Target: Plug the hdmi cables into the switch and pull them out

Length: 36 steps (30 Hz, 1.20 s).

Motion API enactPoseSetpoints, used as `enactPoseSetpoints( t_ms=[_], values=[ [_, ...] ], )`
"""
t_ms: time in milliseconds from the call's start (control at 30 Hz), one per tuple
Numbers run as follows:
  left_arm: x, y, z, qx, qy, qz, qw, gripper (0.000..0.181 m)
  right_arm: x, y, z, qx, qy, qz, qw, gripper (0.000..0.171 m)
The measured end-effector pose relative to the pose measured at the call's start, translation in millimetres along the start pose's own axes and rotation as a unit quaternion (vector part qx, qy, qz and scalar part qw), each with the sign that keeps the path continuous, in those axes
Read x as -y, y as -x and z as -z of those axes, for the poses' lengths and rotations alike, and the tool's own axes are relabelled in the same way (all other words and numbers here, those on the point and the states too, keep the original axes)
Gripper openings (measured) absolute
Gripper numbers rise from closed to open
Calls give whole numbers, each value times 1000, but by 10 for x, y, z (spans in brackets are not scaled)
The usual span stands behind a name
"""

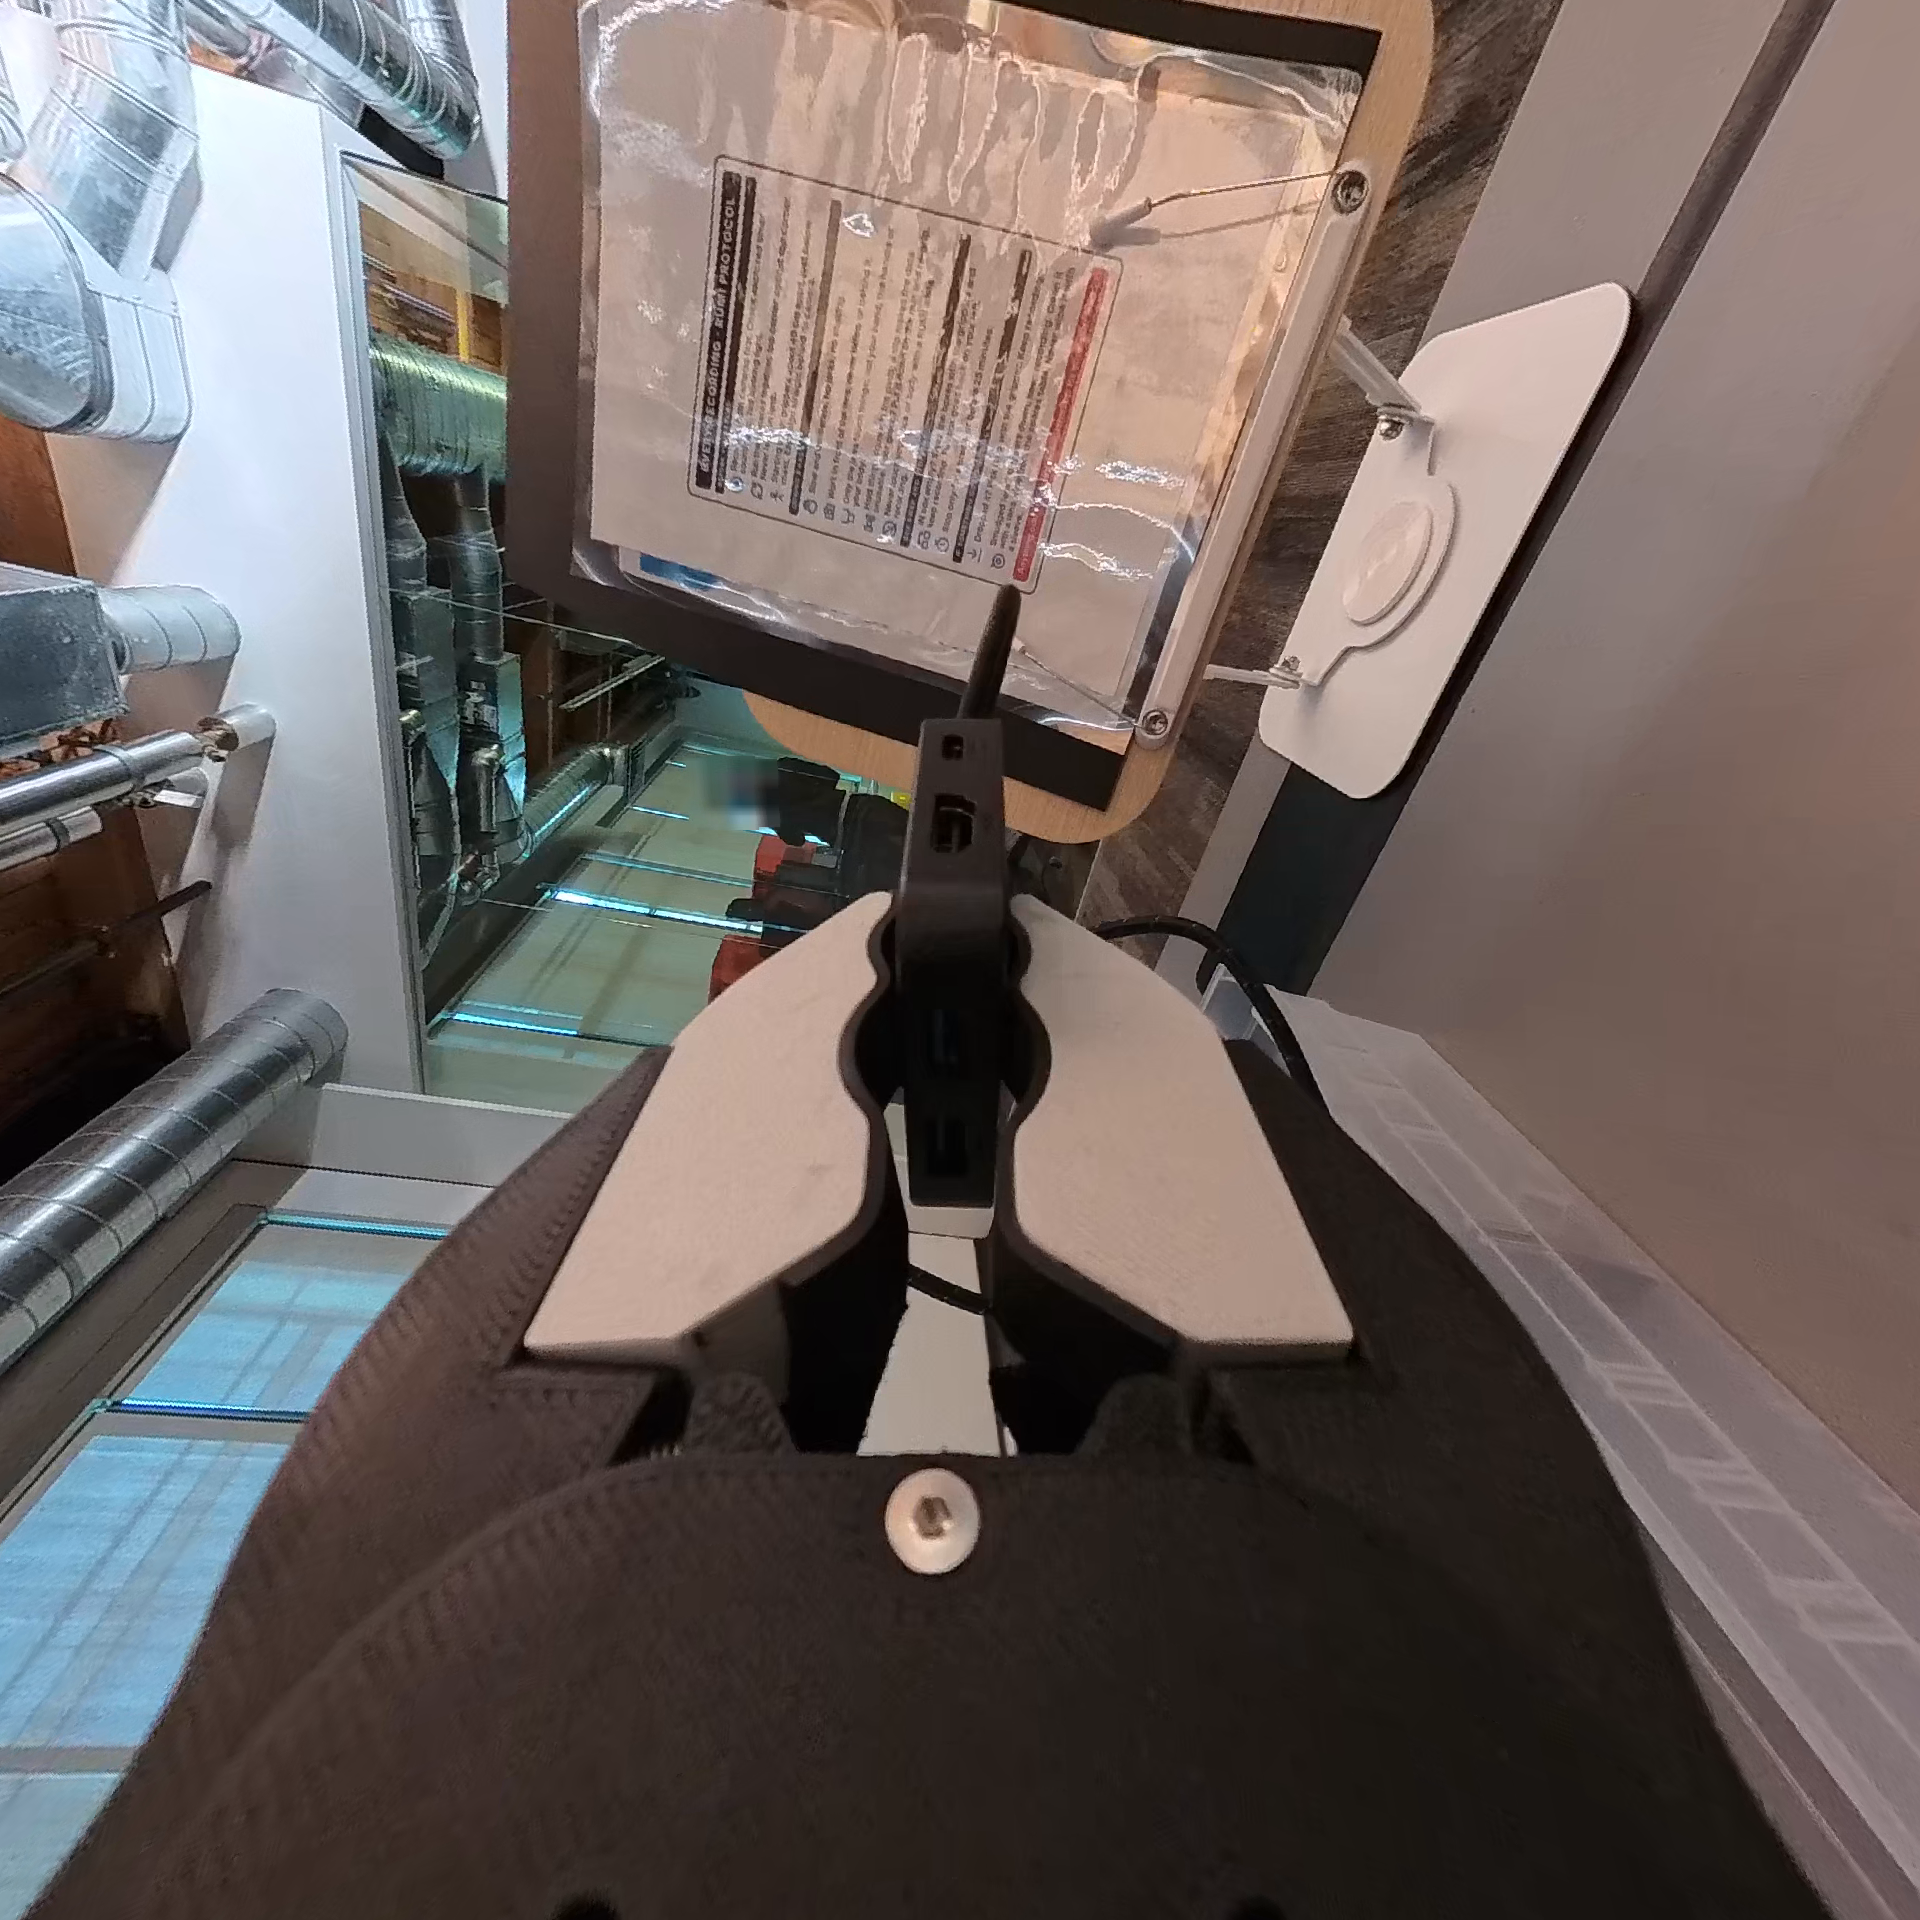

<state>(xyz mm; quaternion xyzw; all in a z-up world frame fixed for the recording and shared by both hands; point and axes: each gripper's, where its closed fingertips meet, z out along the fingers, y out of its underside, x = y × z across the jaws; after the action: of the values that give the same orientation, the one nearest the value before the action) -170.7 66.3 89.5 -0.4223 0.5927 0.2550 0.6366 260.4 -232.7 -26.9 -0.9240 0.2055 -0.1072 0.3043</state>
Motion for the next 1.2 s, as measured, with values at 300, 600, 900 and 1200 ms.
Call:
enactPoseSetpoints(
  t_ms=[300,600,900,1200],
  values=[
    [45,-53,-3,-9,-5,2,1000,15,-548,255,-208,91,146,31,985,21],
    [492,-184,224,-99,-128,97,982,15,-227,131,163,30,67,-19,997,34],
    [958,-399,641,-191,-252,104,943,15,887,2042,1048,75,-261,384,882,28],
    [1120,-666,726,-207,-265,42,941,15,403,3957,1326,181,-426,646,606,23]
  ],
)
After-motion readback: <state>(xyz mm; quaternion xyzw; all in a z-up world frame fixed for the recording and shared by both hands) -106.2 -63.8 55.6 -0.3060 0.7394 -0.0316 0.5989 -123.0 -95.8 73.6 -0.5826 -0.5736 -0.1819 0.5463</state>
